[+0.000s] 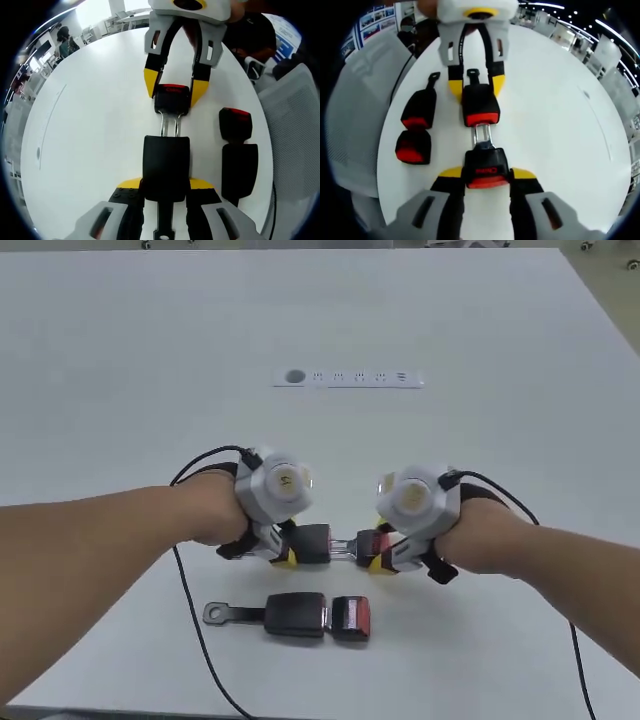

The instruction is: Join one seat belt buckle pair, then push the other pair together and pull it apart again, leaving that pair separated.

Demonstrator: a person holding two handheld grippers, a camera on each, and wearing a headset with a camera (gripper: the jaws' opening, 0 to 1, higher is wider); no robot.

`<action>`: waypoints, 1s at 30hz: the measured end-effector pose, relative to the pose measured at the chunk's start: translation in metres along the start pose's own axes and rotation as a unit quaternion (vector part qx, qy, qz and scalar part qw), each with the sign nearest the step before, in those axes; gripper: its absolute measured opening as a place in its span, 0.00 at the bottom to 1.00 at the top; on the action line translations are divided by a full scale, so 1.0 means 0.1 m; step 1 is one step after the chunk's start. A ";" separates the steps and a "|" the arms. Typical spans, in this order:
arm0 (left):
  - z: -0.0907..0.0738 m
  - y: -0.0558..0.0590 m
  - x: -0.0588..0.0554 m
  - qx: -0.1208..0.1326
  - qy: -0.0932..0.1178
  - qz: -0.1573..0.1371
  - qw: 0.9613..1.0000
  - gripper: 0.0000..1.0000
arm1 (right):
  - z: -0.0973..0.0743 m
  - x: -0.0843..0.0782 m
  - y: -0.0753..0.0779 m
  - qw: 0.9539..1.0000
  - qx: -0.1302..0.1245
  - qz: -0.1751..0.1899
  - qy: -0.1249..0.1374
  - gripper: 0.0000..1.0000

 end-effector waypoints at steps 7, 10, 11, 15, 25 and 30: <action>0.00 0.00 0.00 0.001 0.004 -0.004 1.000 0.32 | -0.07 -0.20 0.00 1.000 -0.003 0.007 -0.005 0.33; 0.00 0.00 -0.01 0.001 0.008 -0.006 1.000 0.32 | -0.12 -0.32 0.01 1.000 -0.006 0.011 -0.008 0.33; 0.00 0.00 -0.01 0.002 0.009 -0.009 1.000 0.32 | -0.13 -0.36 0.01 1.000 -0.007 0.013 -0.009 0.33; 0.00 0.00 -0.01 0.003 0.011 -0.012 1.000 0.32 | -0.19 -0.55 0.02 1.000 -0.010 0.018 -0.010 0.33; 0.00 0.00 -0.02 0.005 0.010 -0.017 1.000 0.32 | -0.36 -1.02 0.03 0.999 -0.018 0.039 -0.022 0.34; 0.00 0.01 -0.02 0.005 0.014 -0.018 1.000 0.32 | -0.43 -1.23 0.04 0.998 -0.022 0.047 -0.032 0.34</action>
Point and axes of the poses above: the centre of the closed fingertips' face, and the gripper's own axes: z roughly forward along the fingers, y roughly to its right, x roughly out of its top, the point moved 4 cm from there along -z, roughly backward along the fingers, and after that the axes turned 11 degrees about -y, right-handed, at the moved point
